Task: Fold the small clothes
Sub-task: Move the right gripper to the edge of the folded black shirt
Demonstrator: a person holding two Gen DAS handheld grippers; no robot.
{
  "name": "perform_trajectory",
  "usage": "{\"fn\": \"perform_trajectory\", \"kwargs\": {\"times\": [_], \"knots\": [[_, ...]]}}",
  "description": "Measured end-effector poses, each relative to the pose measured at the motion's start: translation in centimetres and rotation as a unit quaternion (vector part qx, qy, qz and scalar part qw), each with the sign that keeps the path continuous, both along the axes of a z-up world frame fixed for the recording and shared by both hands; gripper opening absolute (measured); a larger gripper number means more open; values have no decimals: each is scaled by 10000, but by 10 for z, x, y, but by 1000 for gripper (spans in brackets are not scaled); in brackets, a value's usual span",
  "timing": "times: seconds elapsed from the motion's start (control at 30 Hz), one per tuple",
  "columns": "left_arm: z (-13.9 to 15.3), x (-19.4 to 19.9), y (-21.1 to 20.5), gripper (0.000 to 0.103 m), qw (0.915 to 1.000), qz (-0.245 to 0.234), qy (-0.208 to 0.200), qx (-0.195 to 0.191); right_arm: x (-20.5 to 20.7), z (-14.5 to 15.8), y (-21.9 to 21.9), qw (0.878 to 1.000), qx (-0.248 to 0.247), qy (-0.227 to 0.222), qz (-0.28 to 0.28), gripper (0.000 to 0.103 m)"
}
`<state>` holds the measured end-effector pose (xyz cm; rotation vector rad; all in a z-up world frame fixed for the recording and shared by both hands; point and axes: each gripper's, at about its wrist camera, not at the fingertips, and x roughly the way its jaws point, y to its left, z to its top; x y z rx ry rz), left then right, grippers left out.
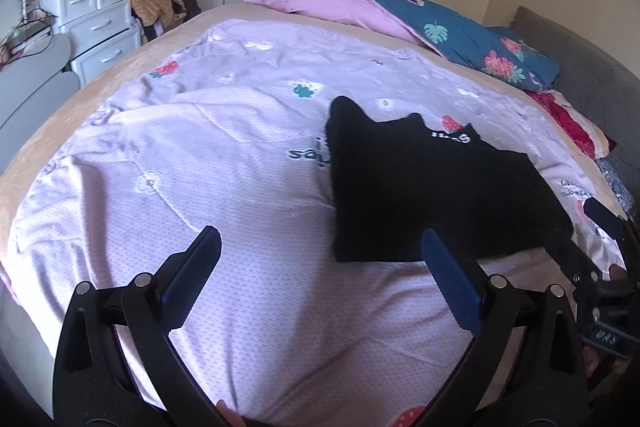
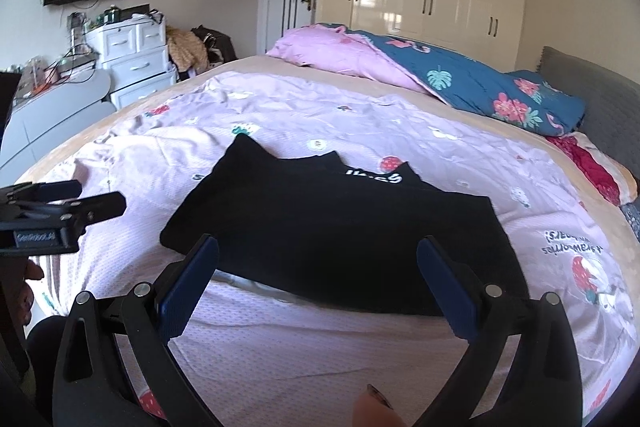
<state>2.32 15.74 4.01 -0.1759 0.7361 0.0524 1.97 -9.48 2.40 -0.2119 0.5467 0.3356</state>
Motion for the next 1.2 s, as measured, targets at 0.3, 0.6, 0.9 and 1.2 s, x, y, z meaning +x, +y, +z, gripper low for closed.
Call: {"fn": "perform_trajectory", "kwargs": {"times": [0.3, 0.6, 0.9, 1.2], "knots": [[-12, 19, 24, 94, 9994, 298, 141, -62, 9, -19, 26, 9993, -209, 155, 257, 99], [-14, 57, 22, 94, 9994, 287, 205, 47, 24, -45, 46, 9974, -443, 341, 451, 99], [-14, 103, 18, 94, 9992, 227, 315, 76, 35, -69, 60, 9948, -647, 510, 599, 99], [-22, 154, 16, 94, 9984, 203, 524, -41, 45, -84, 70, 9914, -882, 549, 790, 99]]}}
